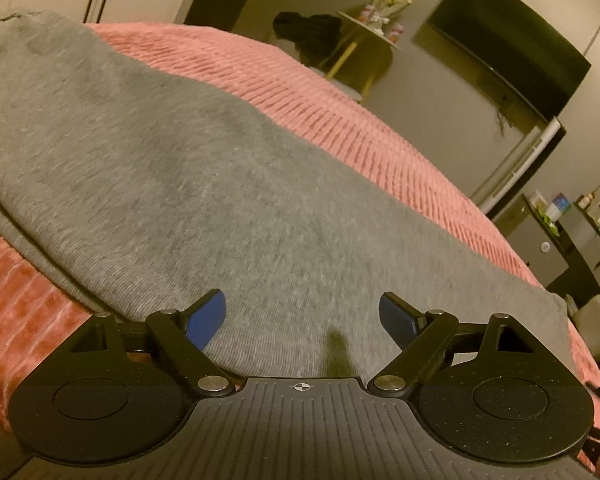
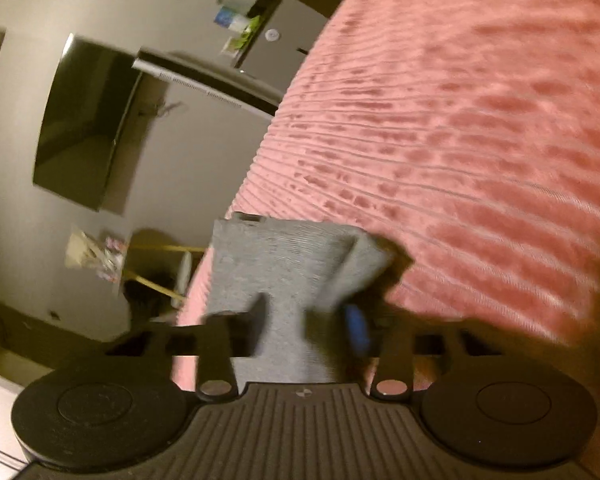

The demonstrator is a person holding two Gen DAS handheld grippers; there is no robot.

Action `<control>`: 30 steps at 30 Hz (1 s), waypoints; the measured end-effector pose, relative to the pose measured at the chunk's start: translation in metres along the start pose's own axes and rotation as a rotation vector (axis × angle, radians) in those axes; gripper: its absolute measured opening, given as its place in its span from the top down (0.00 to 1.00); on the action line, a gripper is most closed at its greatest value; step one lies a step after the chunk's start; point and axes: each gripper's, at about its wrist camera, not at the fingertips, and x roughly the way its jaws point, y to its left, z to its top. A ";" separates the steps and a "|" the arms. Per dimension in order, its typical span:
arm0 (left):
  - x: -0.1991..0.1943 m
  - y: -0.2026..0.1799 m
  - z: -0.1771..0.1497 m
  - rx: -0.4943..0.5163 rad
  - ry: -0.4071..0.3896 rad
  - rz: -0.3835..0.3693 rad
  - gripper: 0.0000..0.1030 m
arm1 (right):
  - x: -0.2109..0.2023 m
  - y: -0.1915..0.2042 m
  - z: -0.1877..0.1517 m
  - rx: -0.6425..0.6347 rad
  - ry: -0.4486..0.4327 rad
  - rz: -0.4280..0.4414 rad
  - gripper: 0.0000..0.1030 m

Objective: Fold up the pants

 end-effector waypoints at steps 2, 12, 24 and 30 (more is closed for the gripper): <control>0.000 0.000 -0.001 0.003 0.000 0.003 0.14 | 0.002 0.002 -0.001 -0.028 -0.002 -0.036 0.79; 0.003 -0.006 -0.004 0.053 0.004 0.026 0.12 | 0.009 -0.008 0.003 0.064 0.017 0.016 0.50; 0.003 -0.006 -0.004 0.059 0.005 0.025 0.11 | -0.006 0.035 -0.010 -0.213 -0.045 -0.085 0.93; 0.003 -0.005 -0.004 0.057 0.004 0.020 0.11 | -0.028 0.117 -0.048 -0.587 -0.089 -0.008 0.94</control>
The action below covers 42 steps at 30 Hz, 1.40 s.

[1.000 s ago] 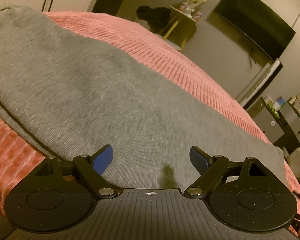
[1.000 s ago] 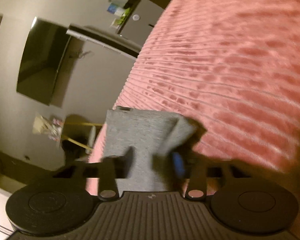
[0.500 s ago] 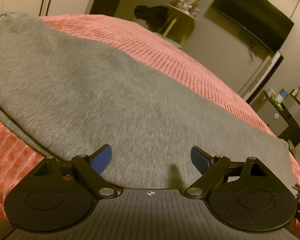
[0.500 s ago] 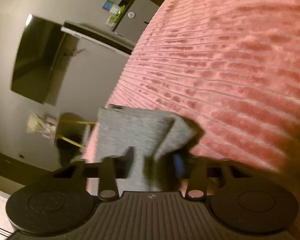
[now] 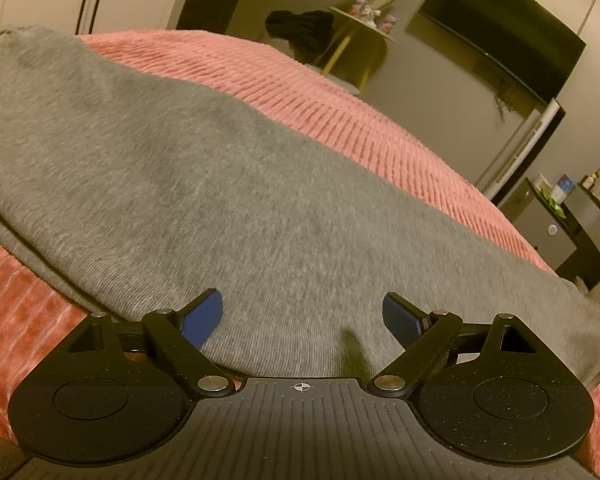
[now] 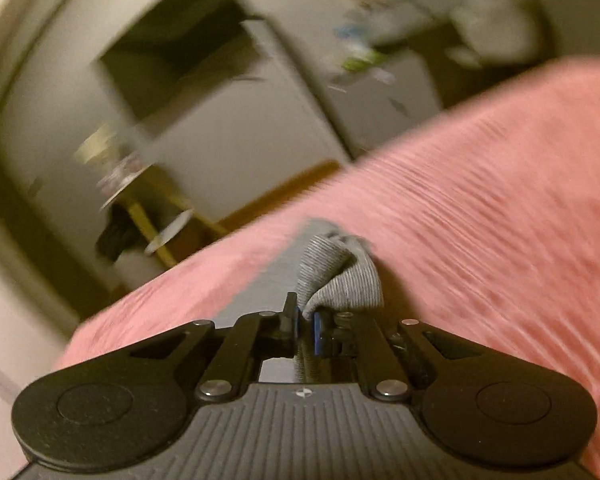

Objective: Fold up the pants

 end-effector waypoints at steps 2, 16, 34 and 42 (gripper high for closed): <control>0.000 0.001 0.000 -0.004 0.000 -0.003 0.11 | -0.009 0.039 -0.004 -0.137 -0.010 0.078 0.94; -0.002 0.005 0.001 -0.031 -0.006 -0.021 0.10 | -0.013 0.164 -0.173 -0.835 0.429 0.402 0.81; -0.003 0.001 -0.002 -0.020 -0.011 -0.024 0.08 | 0.059 0.089 -0.076 0.079 0.495 0.232 0.43; 0.000 -0.006 -0.005 0.034 -0.012 -0.013 0.07 | 0.073 0.131 -0.056 0.190 0.421 0.552 0.43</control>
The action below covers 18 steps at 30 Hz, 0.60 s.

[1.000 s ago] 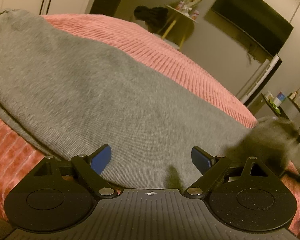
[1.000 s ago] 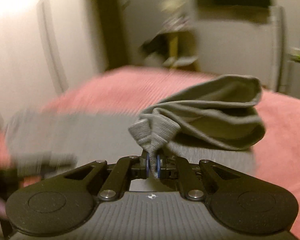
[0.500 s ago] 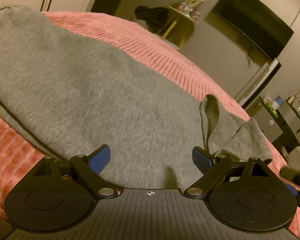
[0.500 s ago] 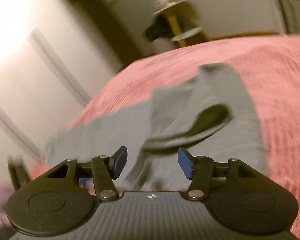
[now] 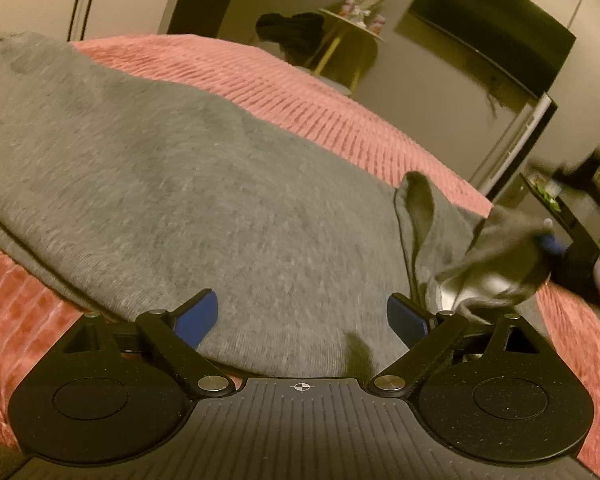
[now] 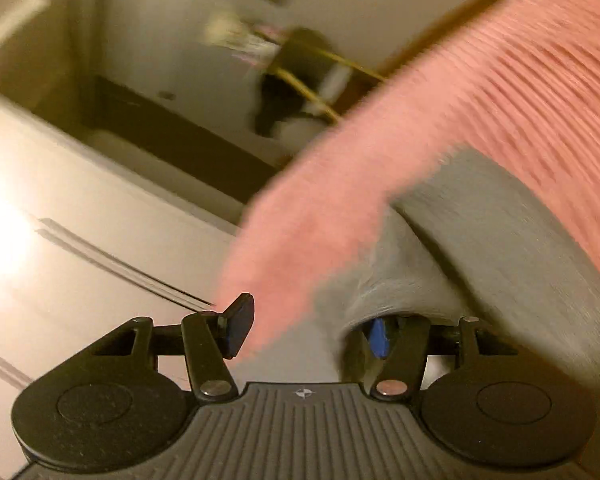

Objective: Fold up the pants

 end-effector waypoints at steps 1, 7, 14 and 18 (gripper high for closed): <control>0.000 0.000 0.000 -0.002 0.000 -0.001 0.07 | -0.004 0.005 0.000 -0.016 -0.017 0.022 0.41; 0.001 0.002 0.000 -0.008 -0.002 -0.005 0.07 | -0.044 -0.015 -0.011 -0.030 -0.056 -0.020 0.39; -0.007 -0.007 -0.003 0.041 -0.011 -0.019 0.07 | -0.068 -0.048 -0.011 0.141 -0.050 -0.040 0.37; -0.013 -0.016 -0.005 0.088 -0.015 -0.046 0.07 | -0.089 -0.062 -0.018 0.164 -0.077 -0.009 0.30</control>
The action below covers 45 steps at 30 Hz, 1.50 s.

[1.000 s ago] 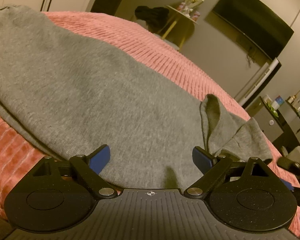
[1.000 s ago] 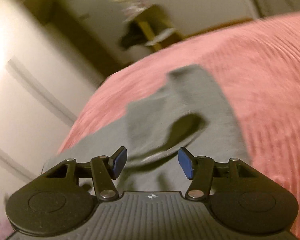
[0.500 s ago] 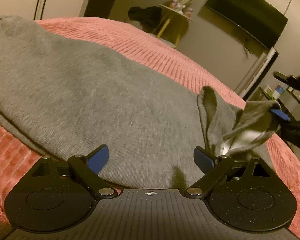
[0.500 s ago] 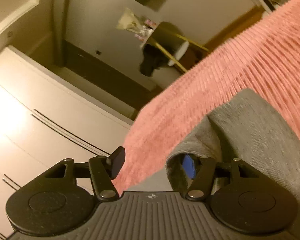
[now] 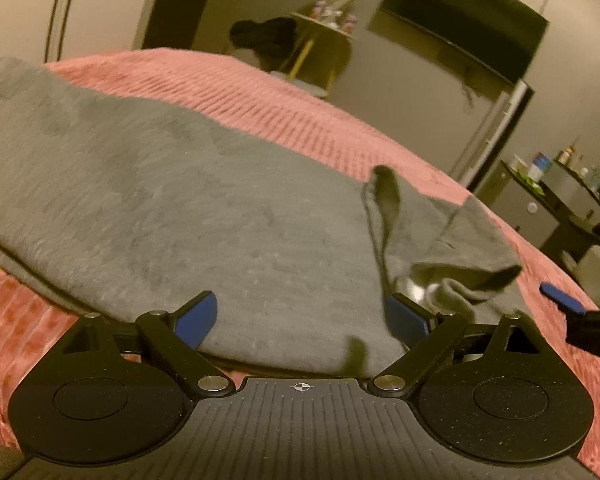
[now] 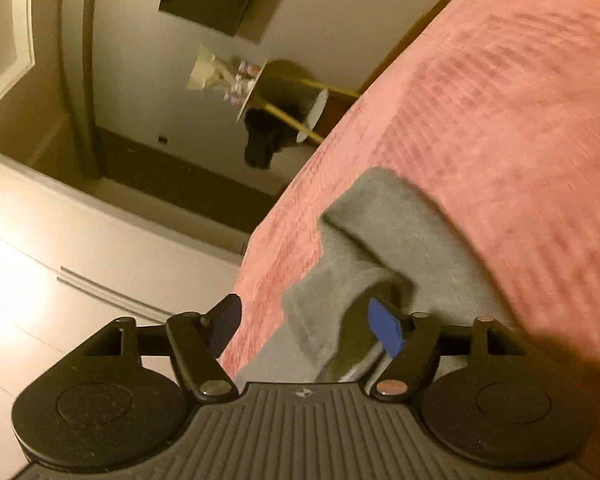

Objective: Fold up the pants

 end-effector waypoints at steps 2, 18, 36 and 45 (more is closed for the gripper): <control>-0.004 -0.008 0.003 0.034 -0.010 -0.007 0.07 | -0.013 -0.012 0.000 0.031 -0.031 -0.050 0.30; 0.054 -0.089 0.024 0.280 0.075 -0.137 0.12 | -0.026 -0.029 -0.016 -0.157 -0.012 -0.332 0.62; 0.092 -0.096 0.026 0.284 0.151 -0.100 0.50 | -0.013 -0.042 -0.012 -0.158 0.021 -0.359 0.61; 0.094 -0.014 0.038 -0.321 0.251 -0.072 0.77 | -0.015 -0.043 -0.010 -0.138 0.024 -0.353 0.61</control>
